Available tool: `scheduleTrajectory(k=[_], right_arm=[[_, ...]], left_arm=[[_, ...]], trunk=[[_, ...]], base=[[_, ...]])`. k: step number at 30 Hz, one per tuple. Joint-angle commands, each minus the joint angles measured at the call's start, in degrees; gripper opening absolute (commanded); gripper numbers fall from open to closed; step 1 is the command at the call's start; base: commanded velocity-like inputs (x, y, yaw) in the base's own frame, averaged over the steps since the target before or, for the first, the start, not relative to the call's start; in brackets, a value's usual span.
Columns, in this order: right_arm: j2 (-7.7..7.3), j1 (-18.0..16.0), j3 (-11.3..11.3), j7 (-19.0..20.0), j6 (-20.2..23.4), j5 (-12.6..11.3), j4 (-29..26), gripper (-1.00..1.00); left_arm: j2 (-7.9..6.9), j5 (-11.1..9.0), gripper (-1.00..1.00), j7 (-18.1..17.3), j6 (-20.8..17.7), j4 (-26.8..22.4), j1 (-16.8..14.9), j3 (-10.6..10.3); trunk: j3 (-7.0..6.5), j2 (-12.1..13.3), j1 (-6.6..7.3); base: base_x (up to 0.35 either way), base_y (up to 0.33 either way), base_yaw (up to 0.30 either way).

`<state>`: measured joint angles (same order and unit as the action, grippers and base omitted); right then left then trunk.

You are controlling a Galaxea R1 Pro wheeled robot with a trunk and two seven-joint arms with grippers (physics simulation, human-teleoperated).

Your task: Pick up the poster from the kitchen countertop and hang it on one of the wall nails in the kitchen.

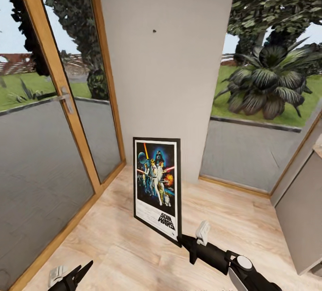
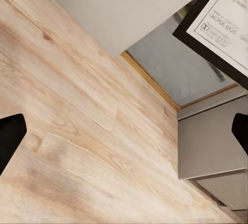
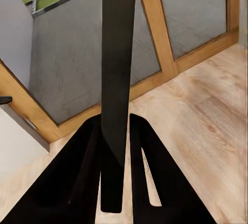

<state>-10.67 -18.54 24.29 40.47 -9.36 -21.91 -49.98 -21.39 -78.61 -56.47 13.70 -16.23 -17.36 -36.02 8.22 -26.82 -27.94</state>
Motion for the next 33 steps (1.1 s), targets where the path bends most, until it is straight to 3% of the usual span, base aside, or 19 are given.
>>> scheduleTrajectory(k=[1, 9, 25, 33], right_arm=[[-0.06, -0.09, 0.24, 0.14, -0.13, -0.50, 0.05, -1.00], [-0.05, -0.10, 0.23, 0.14, -0.13, -0.50, 0.13, -1.00], [-0.06, -0.09, 0.23, 0.18, -0.13, -0.50, 0.06, -1.00], [-0.06, -0.09, 0.23, 0.22, -0.04, -0.50, 0.14, -1.00]], left_arm=[[-0.05, -0.49, 1.00, -0.08, 0.32, -0.03, -0.04, -0.48], [-0.05, -0.49, 1.00, -0.11, 0.36, -0.03, -0.04, -0.48], [-0.05, -0.49, 1.00, -0.05, 0.36, -0.03, -0.04, -0.48], [-0.05, -0.49, 1.00, -0.05, 0.36, -0.03, -0.04, -0.54]], trunk=[[0.11, -0.11, -0.04], [0.11, -0.11, -0.04], [0.11, -0.11, -0.04], [0.11, -0.11, -0.04]], base=[[0.057, 0.083, -0.295], [0.017, 0.026, -0.297], [0.151, 0.248, -0.029], [0.022, 0.028, -0.271]])
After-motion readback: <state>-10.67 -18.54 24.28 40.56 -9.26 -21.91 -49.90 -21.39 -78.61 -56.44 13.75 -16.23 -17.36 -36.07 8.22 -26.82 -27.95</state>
